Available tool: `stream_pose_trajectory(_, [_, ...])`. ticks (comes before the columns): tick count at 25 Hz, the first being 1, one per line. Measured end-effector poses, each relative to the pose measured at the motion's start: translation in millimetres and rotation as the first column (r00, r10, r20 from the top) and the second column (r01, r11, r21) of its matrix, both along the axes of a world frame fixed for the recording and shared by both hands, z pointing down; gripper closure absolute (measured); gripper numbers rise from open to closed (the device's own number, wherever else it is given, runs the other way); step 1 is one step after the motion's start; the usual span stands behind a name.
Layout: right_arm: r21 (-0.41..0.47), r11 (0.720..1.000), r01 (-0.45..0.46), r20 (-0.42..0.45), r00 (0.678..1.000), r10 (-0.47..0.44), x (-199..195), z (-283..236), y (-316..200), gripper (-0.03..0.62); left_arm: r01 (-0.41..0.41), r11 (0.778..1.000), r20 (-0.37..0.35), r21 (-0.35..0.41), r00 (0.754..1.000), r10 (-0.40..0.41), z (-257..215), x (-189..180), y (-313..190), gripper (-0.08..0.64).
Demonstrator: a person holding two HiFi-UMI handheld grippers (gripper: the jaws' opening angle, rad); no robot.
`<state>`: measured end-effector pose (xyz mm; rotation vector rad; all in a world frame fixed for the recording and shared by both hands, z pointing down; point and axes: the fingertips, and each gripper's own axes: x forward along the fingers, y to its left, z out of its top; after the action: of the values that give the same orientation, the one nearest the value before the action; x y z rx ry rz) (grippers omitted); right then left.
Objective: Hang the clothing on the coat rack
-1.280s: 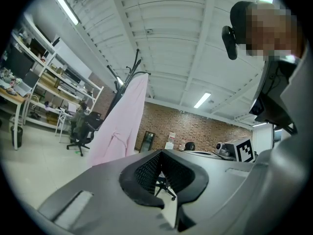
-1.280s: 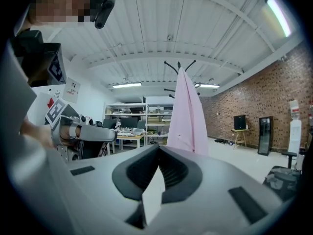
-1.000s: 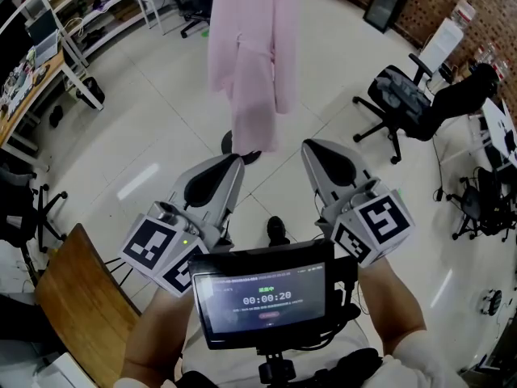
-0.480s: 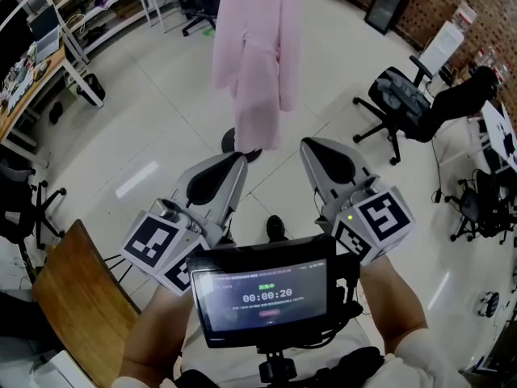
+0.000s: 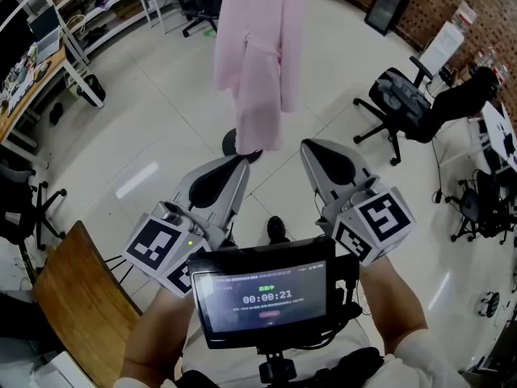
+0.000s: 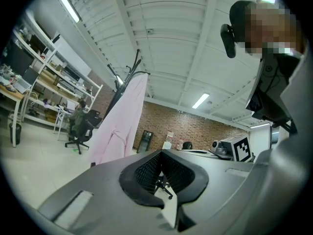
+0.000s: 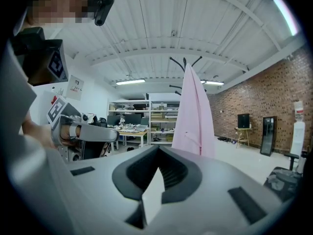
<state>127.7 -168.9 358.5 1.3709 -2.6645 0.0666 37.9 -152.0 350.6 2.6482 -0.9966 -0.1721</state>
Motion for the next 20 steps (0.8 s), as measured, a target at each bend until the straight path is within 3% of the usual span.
stream_pose_trajectory(20, [-0.008, 1.000, -0.002, -0.027, 1.000, 0.002, -0.9, 3.9, -1.4, 0.591, -0.008, 1.000, -0.006, -0.020, 1.000, 0.008, 5.5, 2.9, -1.1, 0.557])
